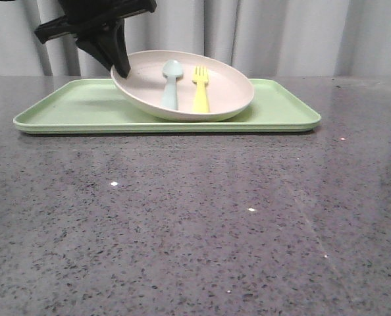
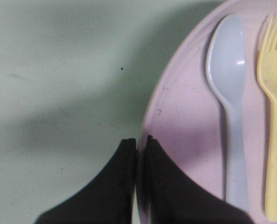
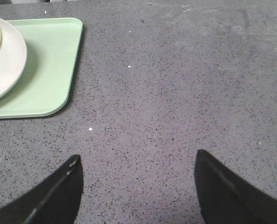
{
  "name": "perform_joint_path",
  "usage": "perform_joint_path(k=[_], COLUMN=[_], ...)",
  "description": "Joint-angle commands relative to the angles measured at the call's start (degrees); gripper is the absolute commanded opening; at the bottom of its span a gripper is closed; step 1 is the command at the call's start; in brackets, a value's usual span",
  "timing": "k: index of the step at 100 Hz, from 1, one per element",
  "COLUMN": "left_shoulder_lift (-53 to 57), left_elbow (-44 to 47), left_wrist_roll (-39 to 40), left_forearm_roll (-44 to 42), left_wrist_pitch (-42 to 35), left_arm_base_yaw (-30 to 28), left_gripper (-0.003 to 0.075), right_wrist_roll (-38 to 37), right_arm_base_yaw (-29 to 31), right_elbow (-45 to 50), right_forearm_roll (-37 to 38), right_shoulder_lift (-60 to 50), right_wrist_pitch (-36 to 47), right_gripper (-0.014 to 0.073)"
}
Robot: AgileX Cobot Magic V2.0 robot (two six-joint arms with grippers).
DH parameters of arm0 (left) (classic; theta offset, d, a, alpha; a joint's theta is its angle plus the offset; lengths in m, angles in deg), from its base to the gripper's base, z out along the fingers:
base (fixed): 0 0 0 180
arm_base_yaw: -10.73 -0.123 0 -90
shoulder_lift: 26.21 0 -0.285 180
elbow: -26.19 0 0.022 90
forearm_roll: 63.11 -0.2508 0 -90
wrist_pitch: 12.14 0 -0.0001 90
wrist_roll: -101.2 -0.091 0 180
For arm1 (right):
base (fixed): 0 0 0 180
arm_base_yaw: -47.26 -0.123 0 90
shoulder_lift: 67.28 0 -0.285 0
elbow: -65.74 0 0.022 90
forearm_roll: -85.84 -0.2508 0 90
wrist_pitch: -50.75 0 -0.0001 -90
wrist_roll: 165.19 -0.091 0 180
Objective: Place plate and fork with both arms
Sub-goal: 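Lower the plate onto the tray, open the left gripper, withdraw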
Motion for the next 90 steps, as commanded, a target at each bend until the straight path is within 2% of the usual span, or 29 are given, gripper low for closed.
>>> perform_joint_path(k=[1,46,55,75,90], left_shoulder_lift=[2.87,2.22,2.22,2.32,2.65], left_elbow=[-1.97,-1.97,-1.97,-1.97,-1.97], left_wrist_roll=[0.93,1.30,1.30,1.30,1.30], left_forearm_roll=[2.27,1.79,1.79,1.66,1.55], left_wrist_pitch=[-2.59,-2.78,-2.78,-2.78,-2.65], left_arm_base_yaw=[0.39,0.39,0.39,0.28,0.28], left_gripper=[-0.0021,-0.0013,0.0042,0.0249,0.0306], right_wrist_roll=[0.33,0.33,0.33,0.33,0.33], right_arm_base_yaw=[0.14,0.14,0.14,0.14,0.14], right_elbow=[-1.89,-1.89,-1.89,-1.89,-1.89], right_forearm_roll=[0.41,0.41,0.41,0.41,0.41], right_shoulder_lift=[0.53,0.53,0.53,0.53,0.53], right_wrist_pitch=[3.98,3.91,3.91,4.74,5.05], right_gripper=[0.0509,0.0509,0.0509,0.0509,0.0509])
